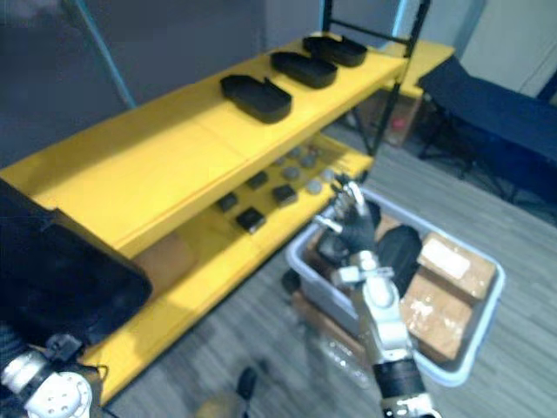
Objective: Walk over and take plastic housings, then place them on the shelf
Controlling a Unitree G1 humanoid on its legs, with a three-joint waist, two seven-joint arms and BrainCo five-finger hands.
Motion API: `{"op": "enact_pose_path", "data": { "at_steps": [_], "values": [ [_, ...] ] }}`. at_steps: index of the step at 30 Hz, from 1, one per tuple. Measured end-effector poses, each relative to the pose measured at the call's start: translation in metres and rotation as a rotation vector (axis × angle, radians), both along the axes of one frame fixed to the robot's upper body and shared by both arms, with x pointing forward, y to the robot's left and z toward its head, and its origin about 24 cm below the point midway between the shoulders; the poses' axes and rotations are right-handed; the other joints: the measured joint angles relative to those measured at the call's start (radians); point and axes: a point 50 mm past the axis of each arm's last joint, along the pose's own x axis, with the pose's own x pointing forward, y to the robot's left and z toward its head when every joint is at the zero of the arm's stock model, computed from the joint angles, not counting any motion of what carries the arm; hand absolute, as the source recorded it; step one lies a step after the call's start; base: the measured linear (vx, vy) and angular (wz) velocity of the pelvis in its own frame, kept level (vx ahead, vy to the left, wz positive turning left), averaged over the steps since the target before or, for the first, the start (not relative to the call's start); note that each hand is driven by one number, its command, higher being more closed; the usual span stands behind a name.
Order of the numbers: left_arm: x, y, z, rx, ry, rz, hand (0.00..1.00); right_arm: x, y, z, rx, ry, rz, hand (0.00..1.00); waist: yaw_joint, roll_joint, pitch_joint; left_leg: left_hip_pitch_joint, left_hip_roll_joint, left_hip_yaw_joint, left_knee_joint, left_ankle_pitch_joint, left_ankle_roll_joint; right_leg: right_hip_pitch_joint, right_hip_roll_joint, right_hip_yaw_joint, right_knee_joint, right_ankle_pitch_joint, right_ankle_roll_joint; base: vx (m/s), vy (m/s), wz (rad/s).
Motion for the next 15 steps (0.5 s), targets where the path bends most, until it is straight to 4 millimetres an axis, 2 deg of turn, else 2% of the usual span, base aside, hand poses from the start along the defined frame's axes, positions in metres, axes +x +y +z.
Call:
{"op": "enact_pose_path", "data": {
  "at_steps": [2,6,9,11,12,14,15],
  "values": [
    [-0.002,0.001,-0.004,-0.034,0.007,-0.008,1.00,0.000,0.000,0.001,-0.020,-0.007,-0.001,0.00,0.025,-0.009,0.014,-0.009,-0.019,-0.011,-0.005,0.004,-0.003,0.001,-0.015,0.004,0.024,-0.034,-0.001,-0.03,0.049,0.53],
    [-0.001,0.000,-0.002,-0.019,-0.002,-0.039,1.00,0.001,0.001,0.002,-0.028,-0.014,0.000,0.00,0.024,-0.002,0.024,-0.010,-0.026,0.030,-0.016,0.020,0.003,0.000,-0.035,0.004,0.052,-0.073,-0.011,-0.06,0.041,0.36],
    [0.007,-0.008,0.008,0.026,-0.043,-0.140,1.00,-0.003,-0.004,0.002,-0.072,-0.030,-0.046,0.00,0.016,-0.003,0.023,-0.045,-0.031,0.026,-0.026,0.043,0.006,-0.048,-0.049,0.011,0.092,-0.083,-0.012,-0.04,0.027,0.10],
    [0.019,-0.018,0.014,0.053,-0.068,-0.236,1.00,-0.007,-0.011,0.001,-0.075,-0.038,-0.081,0.00,-0.005,0.002,0.032,-0.067,-0.046,0.009,-0.026,0.055,0.010,-0.087,-0.070,0.043,0.155,-0.097,-0.032,-0.04,0.066,0.33],
    [0.029,-0.022,0.022,0.085,-0.102,-0.294,1.00,-0.008,-0.016,0.007,-0.076,-0.073,-0.103,0.00,-0.026,0.003,0.059,-0.072,-0.062,-0.005,-0.024,0.062,0.015,-0.110,-0.089,0.092,0.212,-0.116,-0.047,-0.06,0.089,0.37],
    [0.042,-0.024,0.043,0.171,-0.191,-0.357,1.00,-0.005,-0.022,0.026,-0.111,-0.186,-0.137,0.00,-0.032,-0.013,0.106,-0.093,-0.085,0.002,-0.019,0.064,0.022,-0.169,-0.129,0.148,0.285,-0.166,-0.037,-0.10,0.059,0.13],
    [0.052,-0.027,0.059,0.222,-0.269,-0.384,1.00,0.001,-0.028,0.050,-0.176,-0.307,-0.163,0.00,-0.035,-0.002,0.150,-0.138,-0.088,0.008,0.010,0.068,0.029,-0.219,-0.136,0.188,0.314,-0.186,-0.019,-0.12,0.010,-0.09]
  ]
}}
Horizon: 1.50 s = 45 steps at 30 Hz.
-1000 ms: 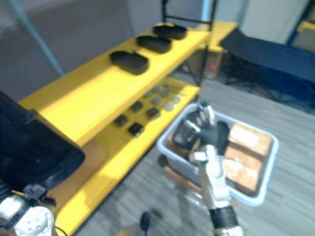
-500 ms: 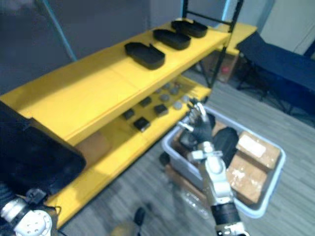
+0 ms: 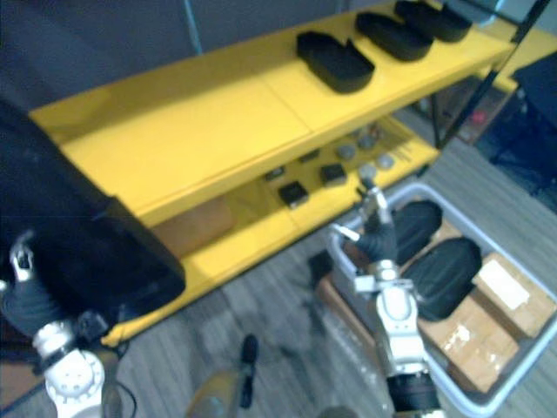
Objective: Walk over and take plastic housings, then place them on the shelf
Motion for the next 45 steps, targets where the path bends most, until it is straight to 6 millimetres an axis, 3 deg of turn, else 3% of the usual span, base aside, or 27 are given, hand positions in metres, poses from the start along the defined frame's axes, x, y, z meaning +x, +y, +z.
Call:
{"op": "enact_pose_path", "data": {
  "at_steps": [4,6,16,21,23,24,25,26,27,28,30,33,34,36,37,38,41,45],
  "values": [
    [0.015,-0.001,0.027,0.047,-0.131,-0.025,1.00,0.012,0.006,0.057,-0.248,-0.255,-0.082,0.00,-0.002,0.025,0.104,-0.076,0.016,0.026,0.045,0.004,0.004,-0.117,-0.011,0.065,0.075,-0.019,0.018,-0.14,0.012,-0.20],
    [0.021,0.000,0.030,0.043,-0.140,-0.025,1.00,0.012,0.007,0.066,-0.305,-0.308,-0.115,0.00,-0.003,0.025,0.115,-0.113,0.018,0.025,0.066,0.009,0.003,-0.158,-0.016,0.070,0.106,-0.027,0.027,-0.06,-0.007,0.02],
    [0.029,0.005,0.019,0.022,-0.084,0.002,1.00,0.015,0.018,0.058,-0.395,-0.311,-0.107,0.00,-0.004,0.023,0.117,-0.145,0.019,0.018,0.116,-0.008,-0.003,-0.186,-0.023,0.088,0.156,-0.059,0.030,-0.01,-0.005,0.02],
    [0.019,0.010,0.010,0.038,-0.031,0.032,1.00,0.013,0.023,0.054,-0.348,-0.329,-0.135,0.00,0.010,0.022,0.117,-0.061,-0.009,-0.011,0.097,-0.032,-0.004,-0.046,-0.031,0.020,0.089,-0.068,0.031,0.02,0.000,0.22],
    [0.013,0.010,0.010,0.049,-0.031,0.038,1.00,0.012,0.019,0.053,-0.295,-0.339,-0.200,0.00,0.009,0.010,0.120,-0.067,-0.017,0.037,0.196,-0.101,0.052,0.006,-0.052,-0.005,0.069,-0.059,0.011,0.09,0.078,0.24],
    [0.011,0.009,0.008,0.050,-0.023,0.033,1.00,0.011,0.018,0.050,-0.268,-0.334,-0.230,0.00,0.005,0.014,0.118,-0.061,-0.022,0.038,0.238,-0.150,0.034,-0.009,-0.062,0.044,0.175,-0.025,-0.035,0.11,0.129,0.31],
    [0.011,0.007,0.006,0.060,-0.008,0.025,1.00,0.010,0.019,0.046,-0.237,-0.326,-0.241,0.00,-0.003,0.015,0.118,-0.028,-0.032,0.017,0.227,-0.159,0.045,-0.059,-0.070,0.117,0.292,0.053,-0.131,0.14,0.143,0.31],
    [0.010,0.006,0.006,0.076,-0.001,0.031,1.00,0.010,0.021,0.046,-0.222,-0.325,-0.241,0.00,-0.003,0.014,0.117,-0.004,-0.029,0.005,0.208,-0.159,0.046,-0.082,-0.070,0.148,0.339,0.109,-0.146,0.16,0.117,0.35],
    [0.009,0.005,0.009,0.100,0.000,0.030,1.00,0.009,0.024,0.046,-0.203,-0.336,-0.230,0.00,-0.006,0.011,0.109,0.034,-0.023,-0.024,0.174,-0.160,0.049,-0.107,-0.057,0.187,0.386,0.126,-0.132,0.21,0.056,0.34],
    [0.010,0.003,0.010,0.095,-0.003,0.024,1.00,0.008,0.027,0.046,-0.197,-0.348,-0.209,0.00,-0.004,0.009,0.087,0.052,-0.018,-0.048,0.149,-0.159,0.051,-0.134,-0.015,0.216,0.354,0.053,-0.107,0.18,0.014,0.37],
    [0.013,0.000,0.010,0.079,0.005,0.009,1.00,0.008,0.034,0.046,-0.188,-0.350,-0.163,0.00,-0.005,0.012,0.053,0.070,-0.017,-0.095,0.111,-0.158,0.052,-0.178,0.065,0.267,0.231,0.009,-0.094,0.15,0.003,0.42],
    [0.018,-0.006,0.004,0.066,0.032,-0.023,1.00,0.005,0.043,0.035,-0.172,-0.300,-0.092,0.00,-0.031,0.018,0.023,0.119,-0.021,-0.158,0.084,-0.160,0.047,-0.210,0.152,0.342,0.058,0.032,-0.060,0.20,-0.083,0.76],
    [0.018,-0.009,0.001,0.063,0.046,-0.035,1.00,0.003,0.045,0.027,-0.172,-0.267,-0.084,0.00,-0.034,0.017,0.003,0.135,-0.023,-0.181,0.078,-0.165,0.040,-0.206,0.166,0.348,0.009,0.046,-0.055,0.27,-0.194,1.01],
    [0.014,-0.010,-0.006,0.062,0.083,-0.050,1.00,-0.001,0.051,0.013,-0.174,-0.208,-0.036,0.00,-0.034,0.008,-0.059,0.136,-0.029,-0.216,0.074,-0.179,0.017,-0.192,0.181,0.324,-0.121,0.111,-0.080,0.27,-0.226,0.80],
    [0.012,-0.010,-0.010,0.055,0.101,-0.052,1.00,-0.002,0.056,0.008,-0.167,-0.186,0.006,0.00,-0.037,0.000,-0.085,0.135,-0.037,-0.229,0.076,-0.192,-0.002,-0.160,0.178,0.310,-0.175,0.217,-0.064,0.27,-0.281,0.76],
    [0.010,-0.012,-0.017,0.028,0.125,-0.055,1.00,-0.002,0.060,0.003,-0.167,-0.162,0.046,0.00,-0.039,0.029,-0.102,0.137,0.003,-0.190,0.078,-0.212,-0.011,-0.122,0.198,0.269,-0.210,0.226,-0.045,0.26,-0.278,0.72],
    [0.013,-0.028,-0.024,0.001,0.146,-0.125,1.00,-0.004,0.062,-0.007,-0.125,-0.102,0.100,0.00,-0.041,0.085,-0.132,0.151,0.062,-0.102,0.044,-0.182,-0.051,-0.063,0.227,0.200,-0.260,0.234,-0.053,0.22,-0.166,0.55],
    [0.015,-0.040,-0.019,0.034,0.132,-0.209,1.00,-0.007,0.060,-0.015,-0.136,-0.069,0.058,0.00,-0.046,0.087,-0.136,0.211,0.072,-0.064,-0.021,-0.165,-0.051,-0.026,0.233,0.186,-0.272,0.231,-0.058,0.13,-0.041,0.14]
  ]
}}
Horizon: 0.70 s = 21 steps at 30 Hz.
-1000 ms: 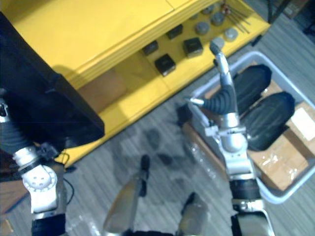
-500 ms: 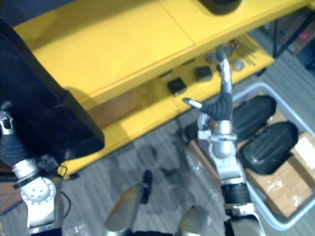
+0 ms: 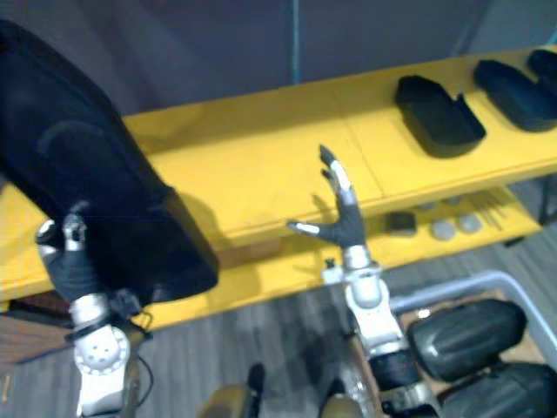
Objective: Walk over and take plastic housings, then place them on the shelf
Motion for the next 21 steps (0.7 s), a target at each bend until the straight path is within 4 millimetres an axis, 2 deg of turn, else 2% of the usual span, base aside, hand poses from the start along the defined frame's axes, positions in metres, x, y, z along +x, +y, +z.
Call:
{"op": "enact_pose_path", "data": {
  "at_steps": [3,5,7,8,10,12,13,16,17,21],
  "values": [
    [0.001,-0.003,0.007,0.025,-0.022,-0.032,1.00,-0.008,-0.006,-0.001,0.010,-0.003,-0.088,0.00,-0.004,-0.018,-0.010,0.011,-0.008,0.023,-0.034,0.008,0.006,-0.001,-0.006,0.010,-0.025,0.000,0.000,0.07,0.040,-0.10],
    [0.003,-0.003,0.010,0.060,-0.012,-0.049,1.00,-0.013,-0.019,0.004,0.042,-0.017,-0.166,0.00,-0.005,-0.031,-0.018,0.027,-0.008,0.050,-0.049,0.008,0.005,0.000,-0.007,0.025,-0.034,0.000,0.000,0.04,0.024,-0.29],
    [0.010,-0.006,0.016,0.118,0.015,-0.087,1.00,-0.027,-0.055,0.019,0.094,-0.095,-0.342,0.00,-0.023,-0.041,-0.027,0.040,-0.010,0.084,-0.057,0.008,0.005,0.002,-0.008,0.048,-0.047,0.001,0.001,0.02,0.016,-0.31],
    [0.012,-0.006,0.017,0.131,0.028,-0.093,1.00,-0.030,-0.063,0.021,0.101,-0.108,-0.383,0.00,-0.031,-0.044,-0.029,0.046,-0.009,0.098,-0.060,0.008,0.005,0.002,-0.008,0.056,-0.049,0.001,0.002,-0.01,0.021,-0.43],
    [0.027,-0.004,0.017,0.181,0.108,-0.086,1.00,-0.045,-0.092,0.024,0.096,-0.124,-0.523,0.00,-0.073,-0.042,-0.037,0.064,-0.006,0.157,-0.069,-0.001,0.006,0.002,-0.006,0.095,-0.057,0.006,0.009,-0.03,0.022,-0.58],
    [0.048,0.004,0.009,0.188,0.212,-0.058,1.00,-0.057,-0.111,0.018,0.071,-0.094,-0.594,0.00,-0.100,-0.033,-0.053,0.080,0.001,0.204,-0.068,-0.012,0.008,0.000,0.002,0.133,-0.069,0.015,0.013,-0.01,0.017,-0.63],
    [0.064,0.015,-0.002,0.186,0.309,-0.012,1.00,-0.064,-0.120,0.014,0.073,-0.069,-0.625,0.00,-0.122,-0.024,-0.072,0.081,0.005,0.229,-0.064,-0.022,0.008,-0.008,0.007,0.161,-0.075,0.022,0.014,0.00,0.014,-0.53],
    [0.092,0.045,-0.019,0.122,0.483,0.085,1.00,-0.075,-0.134,0.007,0.076,-0.028,-0.656,0.00,-0.173,-0.012,-0.090,0.086,0.012,0.278,-0.064,-0.025,0.006,-0.029,0.019,0.209,-0.082,0.035,0.013,0.01,0.007,-0.55],
    [0.106,0.059,-0.025,0.081,0.567,0.122,1.00,-0.082,-0.142,0.002,0.078,0.009,-0.666,0.00,-0.205,-0.012,-0.090,0.097,0.018,0.297,-0.066,-0.026,0.005,-0.030,0.027,0.223,-0.082,0.036,0.012,0.01,-0.014,-0.46],
    [0.130,0.082,-0.020,0.032,0.677,0.205,1.00,-0.090,-0.144,-0.008,0.118,0.074,-0.613,0.00,-0.241,-0.008,-0.090,0.112,0.033,0.353,-0.064,-0.033,-0.006,-0.053,0.049,0.280,-0.074,0.039,0.008,0.00,-0.019,-0.47]
  ]
}}
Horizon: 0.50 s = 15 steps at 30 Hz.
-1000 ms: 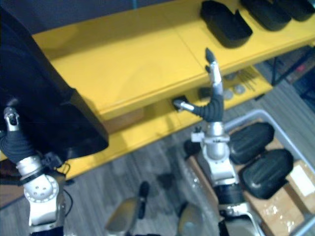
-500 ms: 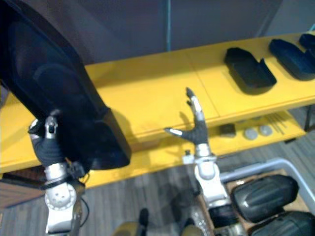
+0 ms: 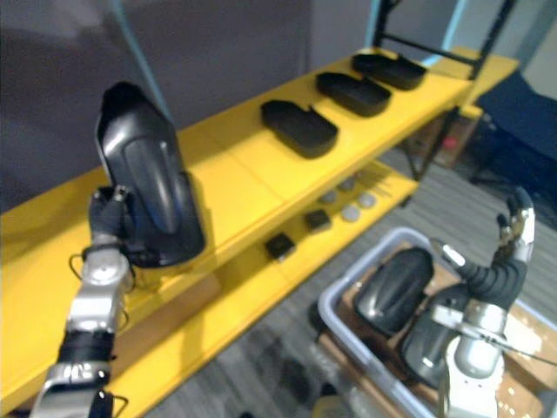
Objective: Walk over and take plastic housings, then place them on the shelf
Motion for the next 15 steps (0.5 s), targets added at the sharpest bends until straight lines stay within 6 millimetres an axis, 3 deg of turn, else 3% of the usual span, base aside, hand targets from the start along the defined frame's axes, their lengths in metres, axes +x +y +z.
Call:
{"op": "enact_pose_path", "data": {
  "at_steps": [4,7,11,15],
  "values": [
    [0.022,0.019,0.018,-0.118,0.046,0.122,1.00,0.002,0.014,-0.009,0.040,0.040,0.107,0.00,-0.040,0.033,0.017,-0.001,0.001,0.041,0.001,0.000,0.000,-0.044,0.006,0.046,0.030,-0.002,-0.003,0.00,-0.012,-0.27],
    [0.030,0.019,0.025,-0.203,0.063,0.176,1.00,0.002,0.025,-0.018,0.040,0.084,0.163,0.00,-0.048,0.051,0.034,-0.001,0.002,0.064,0.003,0.000,0.000,-0.065,0.010,0.069,0.052,-0.008,-0.005,-0.01,-0.001,-0.21],
    [0.033,0.021,0.025,-0.238,0.114,0.234,1.00,0.004,0.031,-0.019,0.048,0.088,0.187,0.00,-0.065,0.050,0.077,-0.026,0.003,0.065,0.018,0.000,0.001,-0.110,0.009,0.071,0.103,-0.027,-0.010,-0.06,-0.029,-0.05],
    [0.026,0.033,0.012,-0.297,0.195,0.313,1.00,0.004,0.035,-0.014,0.059,0.077,0.182,0.00,-0.067,0.045,0.129,-0.052,0.006,0.085,0.034,-0.001,0.001,-0.156,0.014,0.093,0.140,-0.031,-0.013,-0.05,-0.036,-0.13]
  ]
}}
